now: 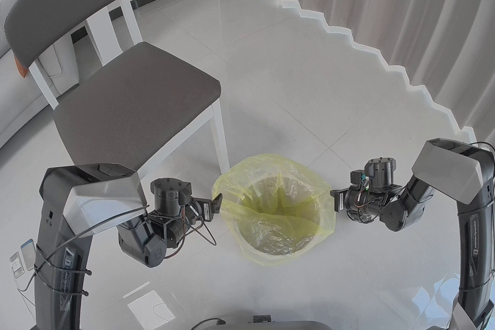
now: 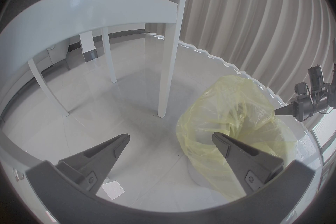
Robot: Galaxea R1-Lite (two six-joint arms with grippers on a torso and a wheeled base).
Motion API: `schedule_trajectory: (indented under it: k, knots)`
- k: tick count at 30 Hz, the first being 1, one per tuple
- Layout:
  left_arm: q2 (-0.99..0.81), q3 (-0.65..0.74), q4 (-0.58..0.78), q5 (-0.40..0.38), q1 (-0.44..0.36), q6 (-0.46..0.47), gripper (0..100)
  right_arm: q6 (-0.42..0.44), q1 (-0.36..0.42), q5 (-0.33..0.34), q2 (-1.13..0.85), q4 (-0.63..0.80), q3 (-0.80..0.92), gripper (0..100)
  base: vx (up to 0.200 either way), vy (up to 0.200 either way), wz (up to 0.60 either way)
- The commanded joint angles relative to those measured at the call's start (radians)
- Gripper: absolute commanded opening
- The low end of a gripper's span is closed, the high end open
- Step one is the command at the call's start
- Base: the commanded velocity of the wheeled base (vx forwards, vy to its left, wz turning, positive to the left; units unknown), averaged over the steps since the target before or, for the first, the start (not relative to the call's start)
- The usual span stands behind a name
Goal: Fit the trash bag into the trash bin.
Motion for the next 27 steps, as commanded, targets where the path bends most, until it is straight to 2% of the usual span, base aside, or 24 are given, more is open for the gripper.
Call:
schedule_trajectory:
  k: [1, 5, 16, 27]
  knots:
    - [0.046, -0.029, 0.007, 0.003, 0.027, 0.002, 100, 0.000, -0.009, 0.000, 0.065, 0.004, -0.046, 0, 0.000, 0.000, 0.00]
    - [0.075, -0.059, 0.035, 0.003, 0.047, 0.007, 100, 0.000, -0.010, 0.000, 0.108, 0.051, -0.099, 0, 0.000, 0.000, 0.00]
    - [0.133, -0.152, 0.136, 0.003, 0.037, 0.023, 100, -0.002, -0.010, 0.002, 0.143, 0.211, -0.211, 0, 0.000, 0.000, 0.00]
    - [0.130, -0.127, 0.186, -0.008, 0.033, 0.053, 100, -0.017, -0.035, 0.013, 0.134, 0.317, -0.222, 0, 0.000, 0.000, 0.00]
